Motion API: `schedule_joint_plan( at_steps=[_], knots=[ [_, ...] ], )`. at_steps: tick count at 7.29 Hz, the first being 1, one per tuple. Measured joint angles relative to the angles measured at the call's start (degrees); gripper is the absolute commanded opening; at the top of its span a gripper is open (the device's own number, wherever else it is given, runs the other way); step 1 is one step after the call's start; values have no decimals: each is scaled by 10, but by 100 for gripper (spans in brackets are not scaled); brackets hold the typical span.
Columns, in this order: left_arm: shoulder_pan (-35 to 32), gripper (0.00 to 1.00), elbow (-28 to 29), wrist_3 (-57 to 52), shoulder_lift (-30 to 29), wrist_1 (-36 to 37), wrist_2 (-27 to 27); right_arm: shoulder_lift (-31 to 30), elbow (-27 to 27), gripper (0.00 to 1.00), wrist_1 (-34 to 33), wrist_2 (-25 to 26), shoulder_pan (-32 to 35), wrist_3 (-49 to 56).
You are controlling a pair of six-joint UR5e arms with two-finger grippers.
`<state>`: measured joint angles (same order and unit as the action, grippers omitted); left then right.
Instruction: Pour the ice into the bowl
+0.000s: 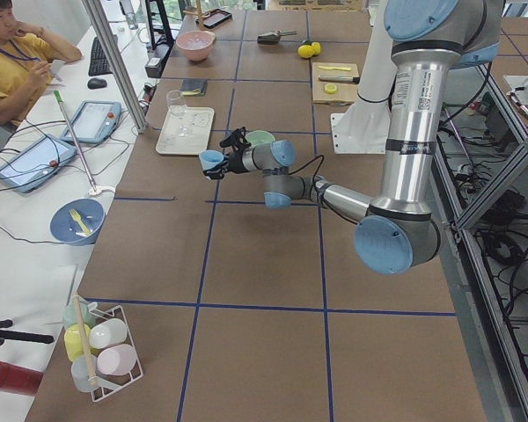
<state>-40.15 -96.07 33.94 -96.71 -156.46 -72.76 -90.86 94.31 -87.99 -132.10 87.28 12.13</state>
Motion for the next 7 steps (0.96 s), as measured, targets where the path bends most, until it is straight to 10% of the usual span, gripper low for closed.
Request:
schedule_joint_plan(
  at_steps=[7],
  knots=[
    [150,0,-2,-77,-110,181,208,0,-3,100,-1,1,3,0]
  ],
)
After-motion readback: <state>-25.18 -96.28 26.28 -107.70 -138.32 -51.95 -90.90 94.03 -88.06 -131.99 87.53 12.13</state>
